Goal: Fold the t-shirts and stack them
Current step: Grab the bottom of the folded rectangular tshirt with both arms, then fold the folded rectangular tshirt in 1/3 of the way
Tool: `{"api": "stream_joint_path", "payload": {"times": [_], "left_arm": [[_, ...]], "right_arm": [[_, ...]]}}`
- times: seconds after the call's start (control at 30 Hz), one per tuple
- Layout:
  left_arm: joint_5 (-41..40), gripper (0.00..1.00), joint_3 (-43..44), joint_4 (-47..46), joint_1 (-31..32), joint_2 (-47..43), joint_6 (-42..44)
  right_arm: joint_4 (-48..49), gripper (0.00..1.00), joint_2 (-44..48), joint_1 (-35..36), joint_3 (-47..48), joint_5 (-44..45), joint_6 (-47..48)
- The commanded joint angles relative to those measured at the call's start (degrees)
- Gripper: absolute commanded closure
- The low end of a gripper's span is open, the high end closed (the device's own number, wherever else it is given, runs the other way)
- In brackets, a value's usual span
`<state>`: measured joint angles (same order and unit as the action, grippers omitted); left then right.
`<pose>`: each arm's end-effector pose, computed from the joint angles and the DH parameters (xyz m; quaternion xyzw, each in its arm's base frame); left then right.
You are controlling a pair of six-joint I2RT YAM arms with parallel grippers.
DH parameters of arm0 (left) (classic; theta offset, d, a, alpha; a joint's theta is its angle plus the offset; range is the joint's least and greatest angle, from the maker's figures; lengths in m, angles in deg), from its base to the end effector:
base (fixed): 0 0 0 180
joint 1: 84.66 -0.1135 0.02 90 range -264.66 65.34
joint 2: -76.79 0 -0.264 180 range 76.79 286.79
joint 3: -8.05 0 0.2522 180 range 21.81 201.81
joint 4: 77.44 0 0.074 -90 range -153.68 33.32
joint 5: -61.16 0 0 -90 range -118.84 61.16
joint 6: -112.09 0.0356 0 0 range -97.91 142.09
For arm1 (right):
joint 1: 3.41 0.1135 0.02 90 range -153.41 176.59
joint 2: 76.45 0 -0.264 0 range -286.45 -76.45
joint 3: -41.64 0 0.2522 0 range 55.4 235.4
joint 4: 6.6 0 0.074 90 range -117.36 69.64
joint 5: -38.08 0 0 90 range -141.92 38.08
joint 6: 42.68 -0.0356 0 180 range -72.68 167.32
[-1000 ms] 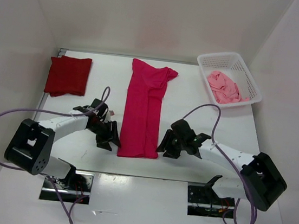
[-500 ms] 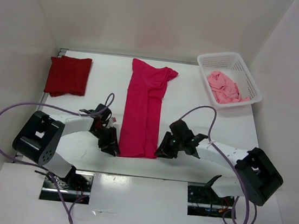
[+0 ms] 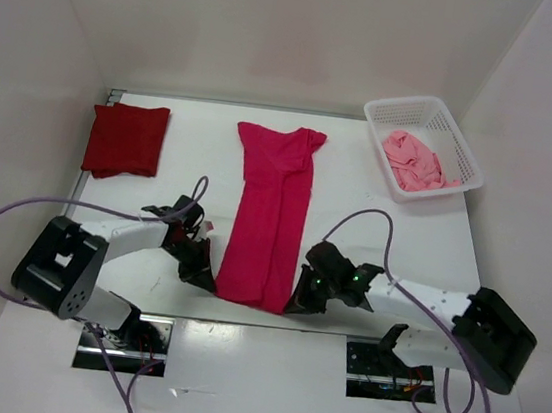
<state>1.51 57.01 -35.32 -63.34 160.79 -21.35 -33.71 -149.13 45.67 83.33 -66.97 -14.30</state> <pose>0.2004 -0.0975 0.1292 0.1553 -0.9469 0.2775 0.0482 0.1338 0.1684 0.1437 0.0683 0.9514 0.2957 0.0513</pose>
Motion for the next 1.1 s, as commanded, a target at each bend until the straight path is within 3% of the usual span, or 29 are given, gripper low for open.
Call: {"api": "stream_joint_path", "payload": {"times": [0.0,0.2,0.3,0.43,0.6,0.87,1.07], "left_arm": [[2.3,1.0,-0.8,9.1,0.6,-6.6,1.8],[3.2,1.0,1.1,16.9,0.6,-14.7,1.2],[2.4,1.0,4.8,18.0,0.6,-16.3,-0.8],[0.9,1.0,12.6,16.6,-0.7,-14.0,-1.9],[-2.5,1.0,25.4,11.2,-3.4,-3.6,-1.3],[-7.0,1.0,41.7,4.5,-6.9,17.8,-0.8],[-9.2,1.0,49.5,3.7,-7.5,28.7,-0.2]], "right_arm": [[-7.3,0.99,9.1,4.8,-3.6,-1.6,-6.7],[-19.2,1.0,26.4,4.8,-3.4,-2.6,-10.3],[-20.1,1.0,27.2,1.5,-0.5,-2.1,-8.5],[-20.1,1.0,18.5,-7.9,6.3,-2.1,1.7],[-15.7,1.0,5.9,-23.3,17.1,-1.4,16.5],[-13.5,1.0,-21.2,-29.3,37.4,1.8,25.8],[-12.1,1.0,-30.1,-31.1,45.4,3.1,27.7]]}}
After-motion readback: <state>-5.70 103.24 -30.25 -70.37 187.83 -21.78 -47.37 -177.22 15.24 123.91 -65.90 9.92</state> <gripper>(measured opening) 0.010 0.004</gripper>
